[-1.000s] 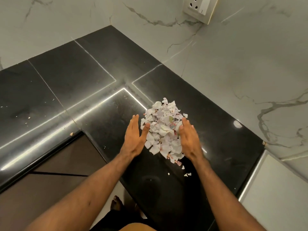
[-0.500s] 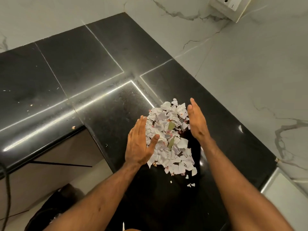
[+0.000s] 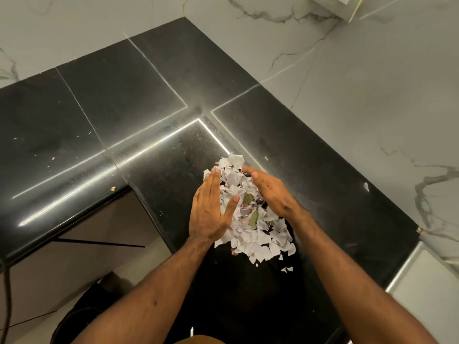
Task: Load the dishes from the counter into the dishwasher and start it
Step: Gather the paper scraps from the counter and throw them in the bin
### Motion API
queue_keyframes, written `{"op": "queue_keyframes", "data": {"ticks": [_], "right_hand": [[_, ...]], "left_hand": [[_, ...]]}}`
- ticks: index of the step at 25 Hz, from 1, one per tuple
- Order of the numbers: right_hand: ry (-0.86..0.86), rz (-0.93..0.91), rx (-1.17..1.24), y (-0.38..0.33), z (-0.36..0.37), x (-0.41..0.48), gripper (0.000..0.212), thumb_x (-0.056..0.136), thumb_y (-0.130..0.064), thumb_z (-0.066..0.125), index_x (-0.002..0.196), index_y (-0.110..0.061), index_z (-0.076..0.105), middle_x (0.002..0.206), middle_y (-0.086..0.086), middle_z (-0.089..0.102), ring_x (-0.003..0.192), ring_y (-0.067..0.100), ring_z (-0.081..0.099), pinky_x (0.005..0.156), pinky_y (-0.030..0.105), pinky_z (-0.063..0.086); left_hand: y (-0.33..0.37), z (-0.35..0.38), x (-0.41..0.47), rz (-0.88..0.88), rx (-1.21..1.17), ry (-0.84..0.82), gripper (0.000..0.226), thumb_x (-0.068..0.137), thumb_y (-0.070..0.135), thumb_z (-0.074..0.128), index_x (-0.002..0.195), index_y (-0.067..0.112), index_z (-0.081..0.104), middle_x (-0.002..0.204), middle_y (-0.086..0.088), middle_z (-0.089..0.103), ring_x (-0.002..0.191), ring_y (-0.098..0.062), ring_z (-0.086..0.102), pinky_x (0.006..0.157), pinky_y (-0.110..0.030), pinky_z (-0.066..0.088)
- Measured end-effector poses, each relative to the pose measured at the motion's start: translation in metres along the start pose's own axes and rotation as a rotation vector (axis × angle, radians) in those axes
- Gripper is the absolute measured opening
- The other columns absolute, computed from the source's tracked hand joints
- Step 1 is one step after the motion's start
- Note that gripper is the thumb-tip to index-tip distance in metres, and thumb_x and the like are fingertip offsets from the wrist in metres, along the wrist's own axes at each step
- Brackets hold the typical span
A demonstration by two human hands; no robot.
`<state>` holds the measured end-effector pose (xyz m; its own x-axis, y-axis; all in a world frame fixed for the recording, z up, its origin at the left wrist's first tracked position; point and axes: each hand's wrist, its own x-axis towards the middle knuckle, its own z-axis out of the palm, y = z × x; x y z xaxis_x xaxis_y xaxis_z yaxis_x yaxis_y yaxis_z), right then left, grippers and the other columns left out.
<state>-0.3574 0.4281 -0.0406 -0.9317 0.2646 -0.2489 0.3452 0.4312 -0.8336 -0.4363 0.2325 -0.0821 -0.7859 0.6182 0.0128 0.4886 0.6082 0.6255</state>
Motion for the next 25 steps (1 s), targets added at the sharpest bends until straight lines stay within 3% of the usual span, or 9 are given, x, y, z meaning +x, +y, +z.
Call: {"op": "queue_keyframes", "data": {"ticks": [5,7,9,12,17,21,25], "right_hand": [[0.089,-0.040,-0.032,-0.021,-0.011,0.026,0.062,0.109,-0.062,0.023,0.161,-0.031,0.035,0.167,-0.007,0.034,0.146,-0.001,0.031,0.122,0.032,0.024],[0.023,-0.049,-0.054,-0.029,-0.007,0.040,0.066,0.108,-0.066,0.023,0.162,-0.029,0.034,0.166,-0.006,0.035,0.142,-0.001,0.035,0.122,0.034,0.027],[-0.062,-0.064,-0.119,-0.031,0.003,0.041,0.070,0.106,-0.070,0.023,0.160,-0.027,0.037,0.164,-0.003,0.039,0.143,0.006,0.040,0.123,0.045,0.033],[-0.110,-0.108,-0.158,-0.025,0.017,0.025,0.067,0.106,-0.071,0.026,0.157,-0.031,0.041,0.162,-0.005,0.042,0.145,0.008,0.041,0.123,0.049,0.034],[0.193,-0.082,-0.196,-0.024,0.007,-0.023,0.063,0.105,-0.062,0.044,0.159,-0.031,0.036,0.163,-0.004,0.037,0.145,0.009,0.035,0.120,0.038,0.031],[0.002,-0.054,-0.450,-0.022,0.004,-0.052,0.085,0.093,-0.059,0.067,0.163,-0.034,0.025,0.166,-0.003,0.027,0.149,0.016,0.029,0.122,0.041,0.031],[-0.018,-0.021,-0.504,-0.025,0.008,-0.056,0.095,0.087,-0.054,0.077,0.163,-0.034,0.023,0.169,-0.001,0.019,0.151,0.022,0.029,0.122,0.051,0.036]], "left_hand": [[0.000,-0.008,0.000,-0.013,-0.106,-0.032,0.083,0.099,0.075,0.027,0.165,0.033,0.001,0.172,0.014,0.001,0.157,-0.005,0.002,0.127,-0.040,0.009],[-0.001,-0.012,0.003,-0.063,-0.201,-0.061,0.084,0.098,0.078,0.028,0.165,0.034,0.003,0.172,0.014,0.001,0.157,-0.003,-0.002,0.128,-0.043,0.008],[-0.005,-0.016,0.008,-0.106,-0.277,-0.116,0.086,0.097,0.079,0.029,0.165,0.033,0.003,0.172,0.014,0.000,0.156,-0.001,-0.006,0.130,-0.048,0.007],[-0.011,-0.023,0.012,-0.081,-0.309,-0.200,0.085,0.097,0.078,0.032,0.165,0.033,0.007,0.172,0.012,0.004,0.157,-0.004,0.000,0.129,-0.050,0.010],[-0.016,-0.050,0.018,0.043,-0.044,-0.280,0.086,0.096,0.072,0.041,0.165,0.029,0.013,0.171,0.002,0.016,0.157,-0.017,0.015,0.128,-0.050,0.014],[-0.009,-0.063,0.021,0.184,0.063,-0.478,0.102,0.088,0.072,0.061,0.165,0.027,0.010,0.171,0.001,0.015,0.156,-0.018,0.018,0.127,-0.043,0.018],[-0.002,-0.064,0.031,0.202,0.240,-0.510,0.109,0.083,0.078,0.062,0.165,0.032,0.006,0.173,-0.001,0.006,0.158,-0.022,0.010,0.127,-0.052,0.017]]}}
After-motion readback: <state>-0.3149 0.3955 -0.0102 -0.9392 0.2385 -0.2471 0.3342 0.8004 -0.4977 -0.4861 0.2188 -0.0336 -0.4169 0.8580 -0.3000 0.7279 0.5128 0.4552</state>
